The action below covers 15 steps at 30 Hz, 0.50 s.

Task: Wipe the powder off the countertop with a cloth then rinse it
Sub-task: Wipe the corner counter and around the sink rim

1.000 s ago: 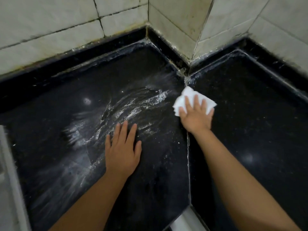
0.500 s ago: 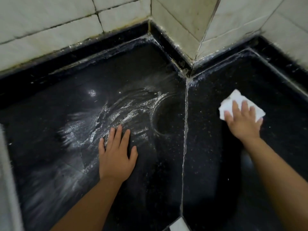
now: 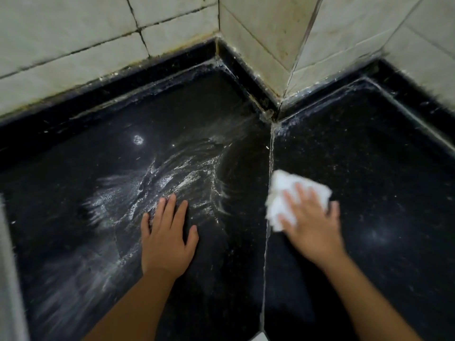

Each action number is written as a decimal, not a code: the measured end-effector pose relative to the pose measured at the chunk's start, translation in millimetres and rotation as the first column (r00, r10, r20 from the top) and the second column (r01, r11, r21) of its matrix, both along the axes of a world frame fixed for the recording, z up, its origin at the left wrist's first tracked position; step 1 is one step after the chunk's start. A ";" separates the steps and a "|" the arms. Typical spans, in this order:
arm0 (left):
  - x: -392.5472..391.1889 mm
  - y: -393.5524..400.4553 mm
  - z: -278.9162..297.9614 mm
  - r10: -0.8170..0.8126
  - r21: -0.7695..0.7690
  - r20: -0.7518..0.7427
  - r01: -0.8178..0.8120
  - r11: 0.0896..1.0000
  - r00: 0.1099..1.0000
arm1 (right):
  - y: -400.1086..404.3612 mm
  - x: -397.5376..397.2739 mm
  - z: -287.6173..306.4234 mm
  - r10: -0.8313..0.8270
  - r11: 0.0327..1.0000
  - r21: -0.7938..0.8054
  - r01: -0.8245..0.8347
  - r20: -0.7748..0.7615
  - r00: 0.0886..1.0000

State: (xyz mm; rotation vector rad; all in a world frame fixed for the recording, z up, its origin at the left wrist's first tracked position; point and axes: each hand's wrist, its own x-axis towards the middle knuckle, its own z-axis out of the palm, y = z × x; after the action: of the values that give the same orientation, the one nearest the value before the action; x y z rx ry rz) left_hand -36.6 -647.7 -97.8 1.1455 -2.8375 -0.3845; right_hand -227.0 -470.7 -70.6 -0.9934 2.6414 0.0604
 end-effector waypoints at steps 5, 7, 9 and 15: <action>-0.8 -0.1 0.2 -0.016 -0.014 -0.001 0.016 1.000 1.000 | -15.0 -86.3 6.9 -0.425 0.905 0.009 0.426 0.077 0.902; -0.6 0.6 0.9 -0.009 -0.004 0.009 0.009 1.000 1.000 | -60.8 -79.3 2.4 -0.286 0.958 0.028 0.284 0.092 0.954; 0.2 0.4 1.8 -0.007 0.010 0.017 0.007 1.000 1.000 | -100.2 -49.1 -0.5 -0.070 0.997 0.027 0.068 0.105 0.992; -0.4 -0.8 1.7 -0.031 -0.032 0.052 0.033 0.999 0.998 | -71.5 57.8 -10.8 0.376 0.921 -0.123 -0.369 0.034 0.926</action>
State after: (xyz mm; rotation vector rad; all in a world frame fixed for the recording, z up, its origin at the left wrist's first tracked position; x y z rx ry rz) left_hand -37.1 -648.4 -96.1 1.1219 -2.8978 -0.3138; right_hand -169.2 -542.2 -81.4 -1.5041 2.3904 -0.0337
